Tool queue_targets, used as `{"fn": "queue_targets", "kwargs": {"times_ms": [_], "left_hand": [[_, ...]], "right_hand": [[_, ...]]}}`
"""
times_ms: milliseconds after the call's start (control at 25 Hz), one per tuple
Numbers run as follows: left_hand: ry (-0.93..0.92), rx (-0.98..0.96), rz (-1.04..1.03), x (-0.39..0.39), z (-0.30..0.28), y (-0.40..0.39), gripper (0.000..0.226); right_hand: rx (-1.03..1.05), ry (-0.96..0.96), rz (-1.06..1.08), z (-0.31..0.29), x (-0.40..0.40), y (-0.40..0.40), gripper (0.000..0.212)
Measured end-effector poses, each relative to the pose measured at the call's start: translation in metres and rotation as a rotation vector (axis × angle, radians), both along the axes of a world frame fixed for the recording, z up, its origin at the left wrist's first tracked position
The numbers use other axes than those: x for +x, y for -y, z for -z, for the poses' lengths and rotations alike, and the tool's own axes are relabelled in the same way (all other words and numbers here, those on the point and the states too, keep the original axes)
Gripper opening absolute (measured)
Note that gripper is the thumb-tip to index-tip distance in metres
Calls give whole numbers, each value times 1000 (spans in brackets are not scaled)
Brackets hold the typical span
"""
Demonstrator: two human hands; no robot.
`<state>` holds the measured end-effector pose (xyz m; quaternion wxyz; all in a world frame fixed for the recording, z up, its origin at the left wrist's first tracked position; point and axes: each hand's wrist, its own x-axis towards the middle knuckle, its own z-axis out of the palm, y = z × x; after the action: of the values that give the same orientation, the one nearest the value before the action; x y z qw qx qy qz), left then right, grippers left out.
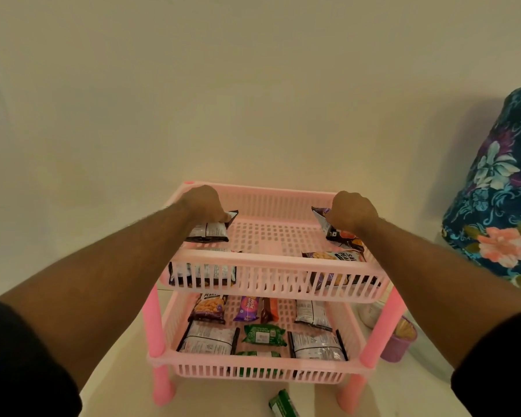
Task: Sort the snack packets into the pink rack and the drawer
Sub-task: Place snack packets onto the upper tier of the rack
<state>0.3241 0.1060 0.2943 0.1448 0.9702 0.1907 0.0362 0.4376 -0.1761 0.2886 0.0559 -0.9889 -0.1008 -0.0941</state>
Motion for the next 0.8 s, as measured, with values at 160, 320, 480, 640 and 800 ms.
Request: {"fn": "queue_targets", "kwargs": {"times_ms": [160, 320, 480, 640, 800], "left_hand": [[-33, -77, 19, 4, 1, -3, 38], [-85, -148, 67, 7, 5, -9, 29], [-139, 169, 106, 6, 10, -7, 28], [-65, 368, 156, 5, 9, -5, 36], [-178, 346, 262, 5, 9, 1, 26]], "right_hand": [[-64, -76, -23, 6, 4, -3, 12], [187, -324, 10, -1, 7, -6, 10], [292, -403, -20, -4, 7, -3, 14], [54, -307, -108, 2, 5, 3, 6], [-158, -343, -143, 10, 1, -1, 13]]}}
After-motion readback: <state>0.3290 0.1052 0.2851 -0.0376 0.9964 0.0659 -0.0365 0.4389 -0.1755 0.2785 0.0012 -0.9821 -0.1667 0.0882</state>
